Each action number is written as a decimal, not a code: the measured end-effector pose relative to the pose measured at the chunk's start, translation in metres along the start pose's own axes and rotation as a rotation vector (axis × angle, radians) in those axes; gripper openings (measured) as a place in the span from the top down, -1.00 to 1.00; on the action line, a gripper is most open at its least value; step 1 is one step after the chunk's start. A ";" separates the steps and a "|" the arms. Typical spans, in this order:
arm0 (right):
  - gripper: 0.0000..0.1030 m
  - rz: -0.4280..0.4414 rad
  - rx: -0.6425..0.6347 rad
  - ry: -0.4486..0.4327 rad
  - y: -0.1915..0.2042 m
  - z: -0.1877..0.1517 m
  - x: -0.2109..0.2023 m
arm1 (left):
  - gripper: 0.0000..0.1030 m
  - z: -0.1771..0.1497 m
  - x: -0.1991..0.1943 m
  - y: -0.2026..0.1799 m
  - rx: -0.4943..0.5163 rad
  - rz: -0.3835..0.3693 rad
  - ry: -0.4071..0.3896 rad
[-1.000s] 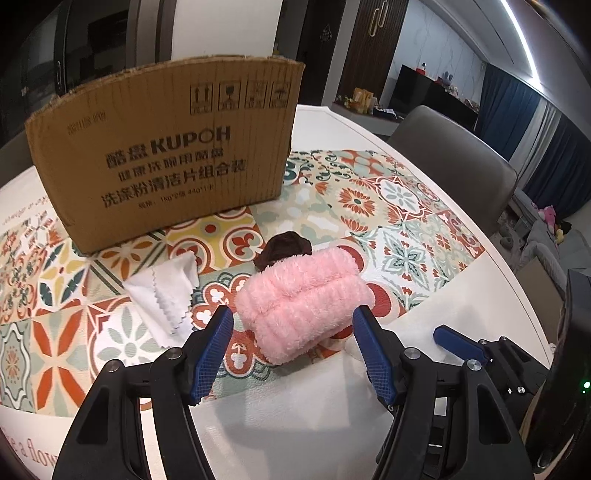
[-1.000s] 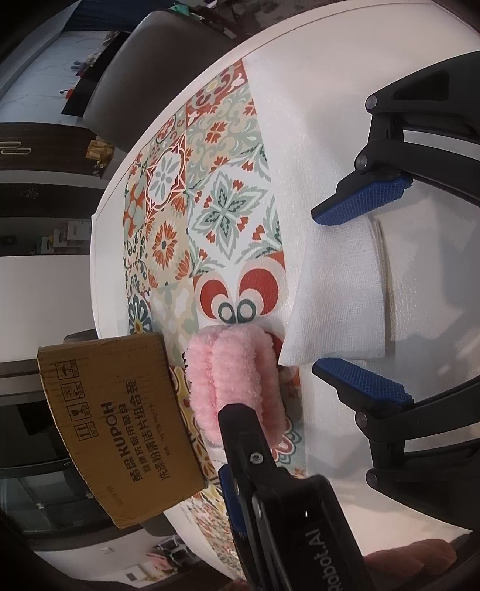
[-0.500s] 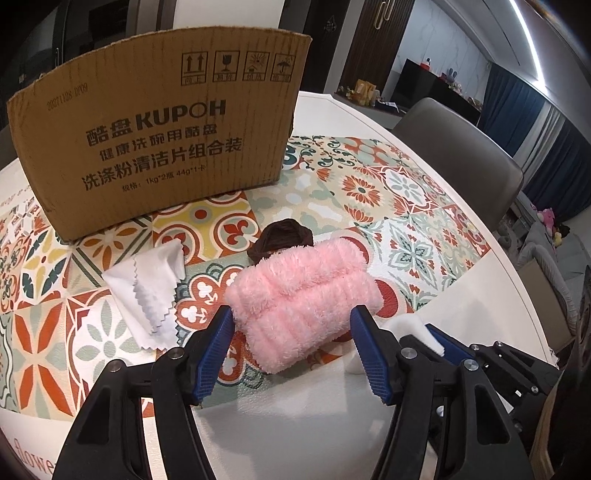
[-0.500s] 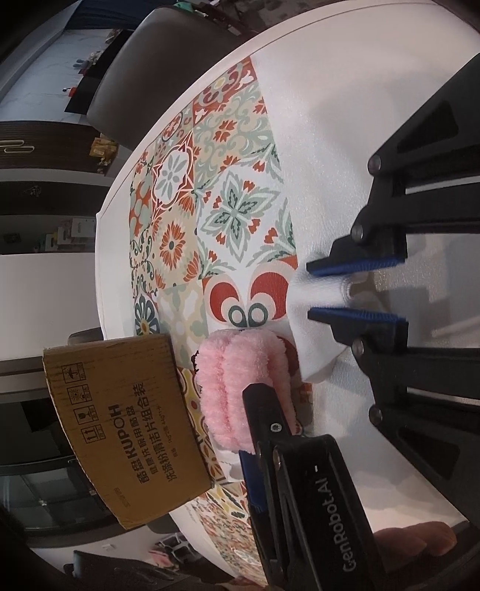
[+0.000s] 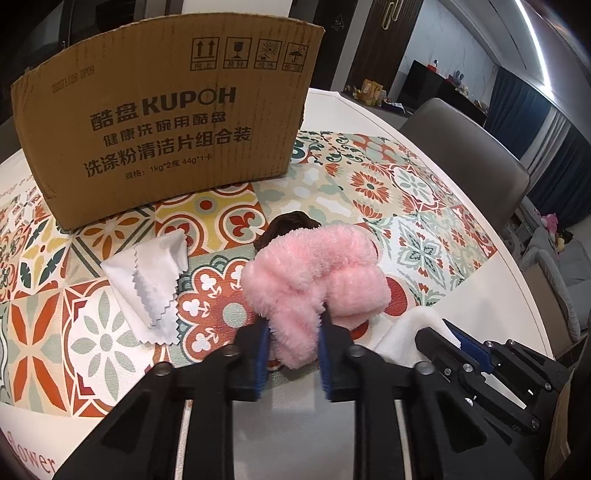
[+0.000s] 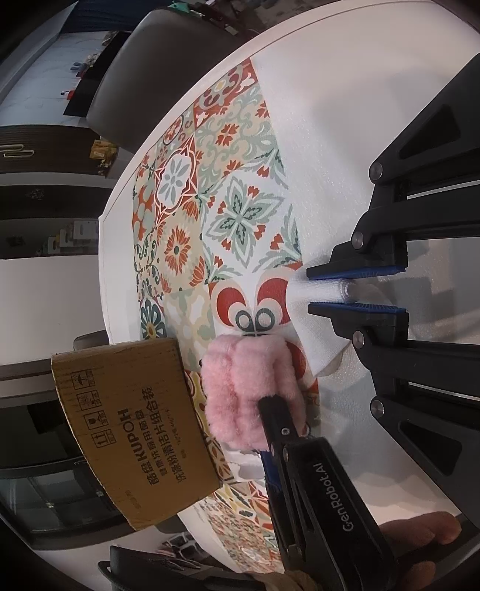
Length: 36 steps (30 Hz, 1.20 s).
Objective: Organize soft objects
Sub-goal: 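Carry the pink headband with the left tool while the right tool carries the white cloth over the box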
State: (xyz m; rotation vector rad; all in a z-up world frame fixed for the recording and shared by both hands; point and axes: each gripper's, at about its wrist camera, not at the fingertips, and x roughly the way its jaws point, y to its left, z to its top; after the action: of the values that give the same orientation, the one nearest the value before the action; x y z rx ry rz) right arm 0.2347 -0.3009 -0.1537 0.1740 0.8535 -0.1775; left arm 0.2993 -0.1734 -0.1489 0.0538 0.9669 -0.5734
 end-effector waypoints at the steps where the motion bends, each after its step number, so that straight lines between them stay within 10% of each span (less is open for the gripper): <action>1: 0.75 -0.001 0.000 -0.001 0.000 0.000 0.000 | 0.61 0.000 -0.001 0.000 0.000 0.002 -0.004; 36: 0.75 0.012 -0.063 -0.208 0.031 0.030 -0.090 | 0.62 0.002 -0.128 0.003 -0.006 0.115 -0.232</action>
State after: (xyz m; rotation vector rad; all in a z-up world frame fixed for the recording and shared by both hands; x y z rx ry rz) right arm 0.2058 -0.2697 -0.0639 0.1001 0.6505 -0.1541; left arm 0.2465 -0.1158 -0.0476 0.0365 0.7349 -0.4594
